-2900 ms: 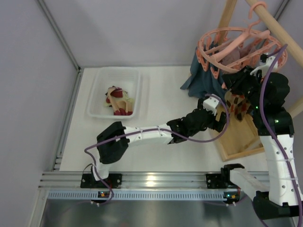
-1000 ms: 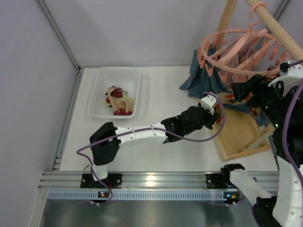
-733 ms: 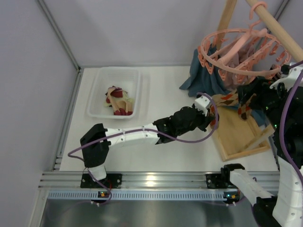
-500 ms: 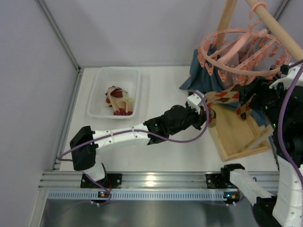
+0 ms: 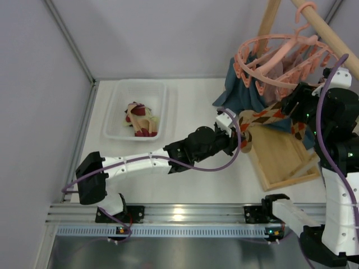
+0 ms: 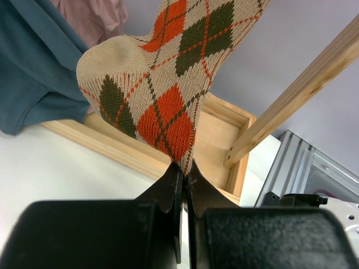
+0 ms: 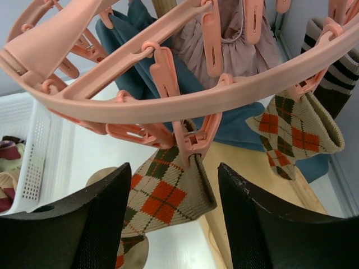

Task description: Remove the socks clipped to the hanger

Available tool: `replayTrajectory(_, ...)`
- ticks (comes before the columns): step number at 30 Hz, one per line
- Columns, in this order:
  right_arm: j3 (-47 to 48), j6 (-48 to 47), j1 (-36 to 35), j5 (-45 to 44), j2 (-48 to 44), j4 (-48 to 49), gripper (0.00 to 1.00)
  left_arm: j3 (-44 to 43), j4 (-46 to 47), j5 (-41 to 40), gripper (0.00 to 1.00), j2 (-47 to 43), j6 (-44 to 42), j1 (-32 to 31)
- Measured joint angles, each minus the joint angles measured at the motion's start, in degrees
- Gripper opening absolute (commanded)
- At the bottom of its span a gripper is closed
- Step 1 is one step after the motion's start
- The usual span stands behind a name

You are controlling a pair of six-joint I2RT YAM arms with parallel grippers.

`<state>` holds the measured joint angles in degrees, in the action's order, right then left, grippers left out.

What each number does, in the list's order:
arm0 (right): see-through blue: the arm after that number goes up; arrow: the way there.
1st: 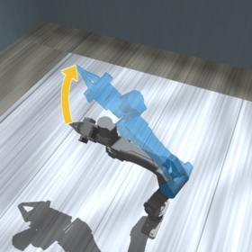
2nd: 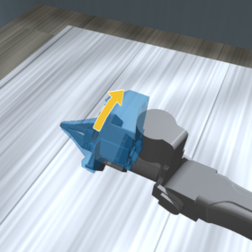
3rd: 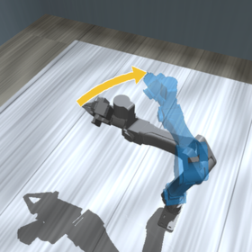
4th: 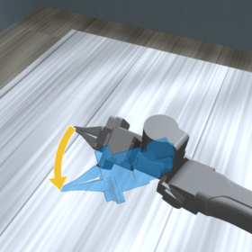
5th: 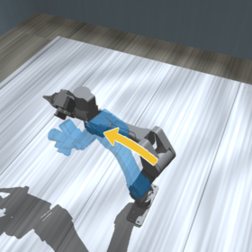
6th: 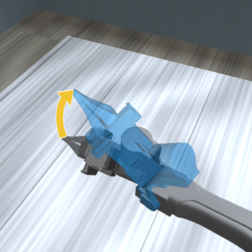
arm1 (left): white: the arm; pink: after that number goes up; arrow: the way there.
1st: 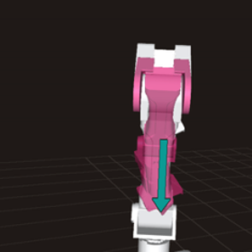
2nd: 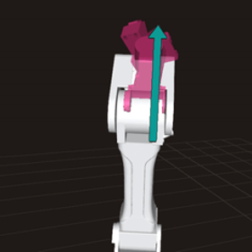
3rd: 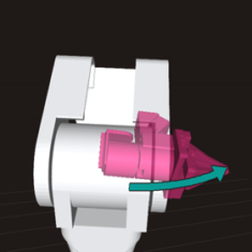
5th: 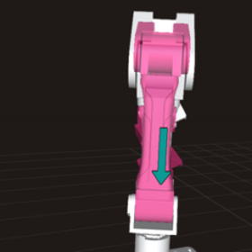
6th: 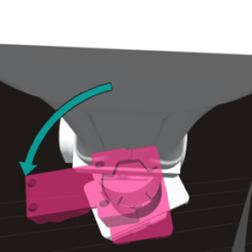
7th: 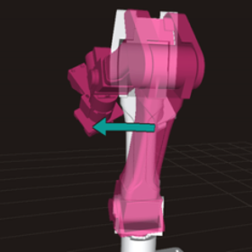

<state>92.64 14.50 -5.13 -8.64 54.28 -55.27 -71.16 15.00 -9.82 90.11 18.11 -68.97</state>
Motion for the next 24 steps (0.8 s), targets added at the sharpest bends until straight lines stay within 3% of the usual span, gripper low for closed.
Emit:
replayTrajectory(9,-1.3,-0.4,0.0,-1.2,3.5,3.8,0.57,1.2,-0.1,-0.1,0.00,-2.0,-0.1,0.0)
replayTrajectory(15,-3.1,-0.5,0.0,-0.9,3.4,7.5,0.49,1.2,-0.1,-0.1,0.00,-3.3,-0.2,0.3)
replayTrajectory(21,-5.3,-0.4,0.0,-1.3,1.3,10.2,0.36,1.2,-0.2,0.0,0.00,-3.4,-0.2,0.4)
replayTrajectory(24,-5.4,-0.5,0.0,-1.8,0.6,10.9,0.20,1.2,-0.2,0.0,0.00,-3.4,-0.2,0.4)
